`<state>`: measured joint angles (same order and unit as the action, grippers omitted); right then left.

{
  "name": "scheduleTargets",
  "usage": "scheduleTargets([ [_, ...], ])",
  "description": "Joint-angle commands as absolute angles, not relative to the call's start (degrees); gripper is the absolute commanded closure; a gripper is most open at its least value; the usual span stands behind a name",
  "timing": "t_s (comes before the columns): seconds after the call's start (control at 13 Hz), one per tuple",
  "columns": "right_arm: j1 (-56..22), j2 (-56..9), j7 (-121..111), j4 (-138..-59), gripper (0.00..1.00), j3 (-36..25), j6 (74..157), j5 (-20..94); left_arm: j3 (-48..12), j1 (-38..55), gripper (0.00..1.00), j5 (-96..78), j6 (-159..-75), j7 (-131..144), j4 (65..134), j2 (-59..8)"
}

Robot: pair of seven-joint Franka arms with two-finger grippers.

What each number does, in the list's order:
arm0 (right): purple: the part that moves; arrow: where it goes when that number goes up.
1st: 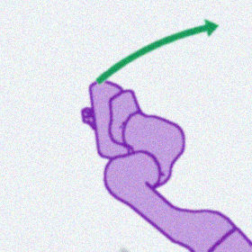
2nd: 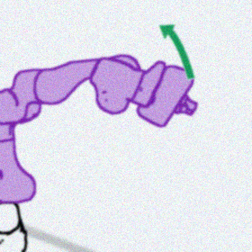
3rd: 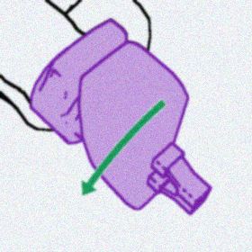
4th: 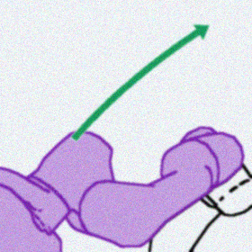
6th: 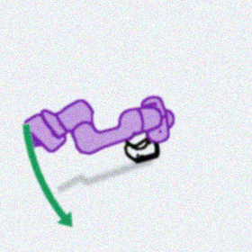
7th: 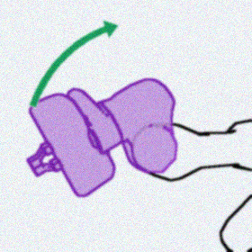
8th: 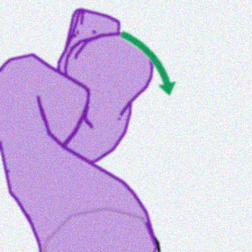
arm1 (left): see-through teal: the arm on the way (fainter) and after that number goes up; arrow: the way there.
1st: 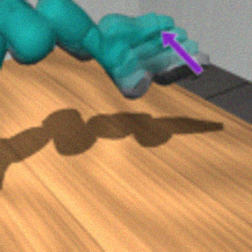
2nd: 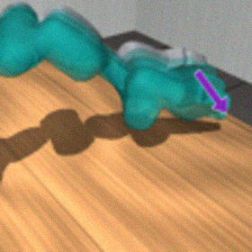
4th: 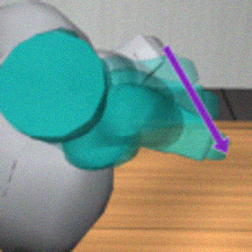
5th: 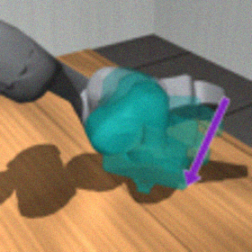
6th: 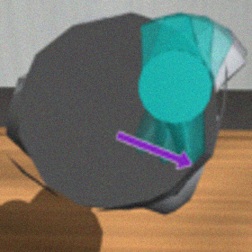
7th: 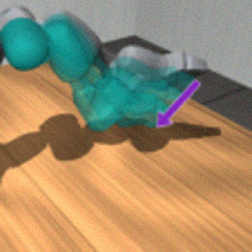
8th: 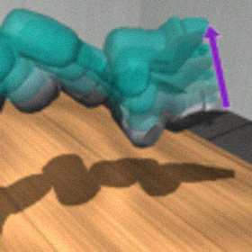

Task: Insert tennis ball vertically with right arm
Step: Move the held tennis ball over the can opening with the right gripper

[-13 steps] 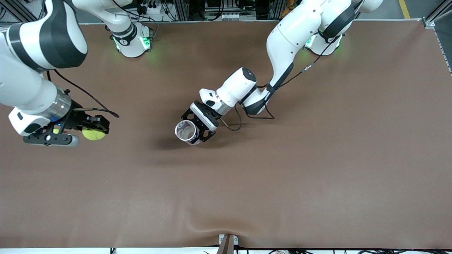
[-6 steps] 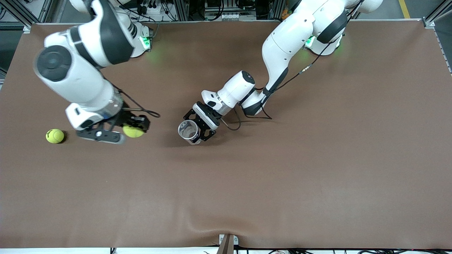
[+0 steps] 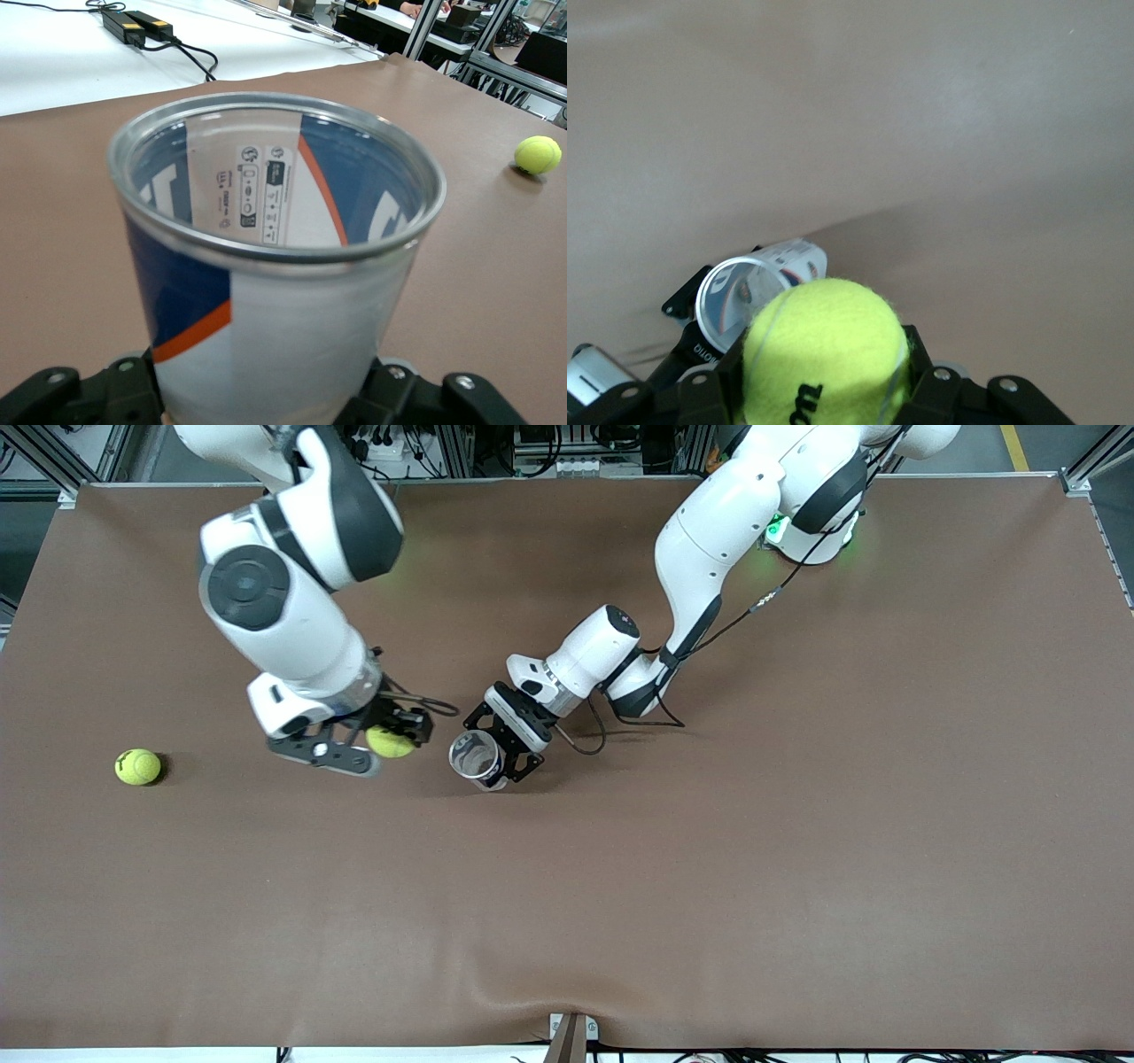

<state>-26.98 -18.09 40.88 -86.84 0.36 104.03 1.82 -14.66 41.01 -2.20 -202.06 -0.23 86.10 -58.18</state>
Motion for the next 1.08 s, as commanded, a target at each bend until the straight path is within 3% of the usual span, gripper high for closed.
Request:
scheduleTargets([
  [0.0,-29.52,-19.77,44.89,-86.66,1.0,-0.09,105.11,0.97,-13.98,42.89,0.26,-2.72,-202.59,-0.53,84.2,-59.94],
  [0.77,-31.55,-25.22,45.97,-86.66,1.0,-0.09,107.67,0.97,-13.98,42.89,0.25,-2.9,-202.59,-0.44,84.2,-59.94],
  [1.0,-31.99,-26.19,45.97,-86.66,0.96,-0.09,107.75,0.97,-14.06,42.89,0.25,-2.9,-202.59,-0.44,84.2,-59.94],
])
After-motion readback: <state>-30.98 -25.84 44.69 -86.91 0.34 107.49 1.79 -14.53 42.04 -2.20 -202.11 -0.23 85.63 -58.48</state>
